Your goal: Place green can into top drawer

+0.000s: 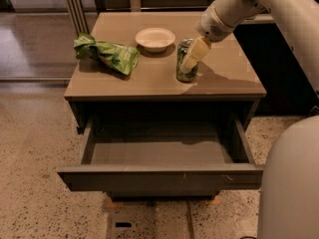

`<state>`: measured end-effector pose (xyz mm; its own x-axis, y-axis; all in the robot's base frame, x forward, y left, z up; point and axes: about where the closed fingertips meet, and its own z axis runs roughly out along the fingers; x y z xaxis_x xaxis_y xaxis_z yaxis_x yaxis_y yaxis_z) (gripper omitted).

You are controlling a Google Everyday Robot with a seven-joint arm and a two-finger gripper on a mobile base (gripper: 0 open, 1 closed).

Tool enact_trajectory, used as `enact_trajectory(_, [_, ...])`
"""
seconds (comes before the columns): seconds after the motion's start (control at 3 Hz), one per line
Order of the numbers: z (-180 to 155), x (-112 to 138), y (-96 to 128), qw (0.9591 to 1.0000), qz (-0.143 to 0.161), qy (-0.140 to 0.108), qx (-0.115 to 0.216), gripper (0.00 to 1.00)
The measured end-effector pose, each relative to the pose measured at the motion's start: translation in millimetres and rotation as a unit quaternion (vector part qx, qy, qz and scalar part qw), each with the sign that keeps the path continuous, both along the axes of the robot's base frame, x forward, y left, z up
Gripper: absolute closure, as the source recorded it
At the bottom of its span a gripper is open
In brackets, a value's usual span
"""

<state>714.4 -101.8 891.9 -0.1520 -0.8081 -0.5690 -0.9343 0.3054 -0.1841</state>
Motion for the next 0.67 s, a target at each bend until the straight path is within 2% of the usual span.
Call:
enact_trajectory(0.33, [-13.6, 2.4, 5.3, 0.9999, 0.004, 0.014, -0.008, 0.00])
enact_trajectory(0.67, [-13.6, 2.4, 5.3, 0.9999, 0.004, 0.014, -0.008, 0.19])
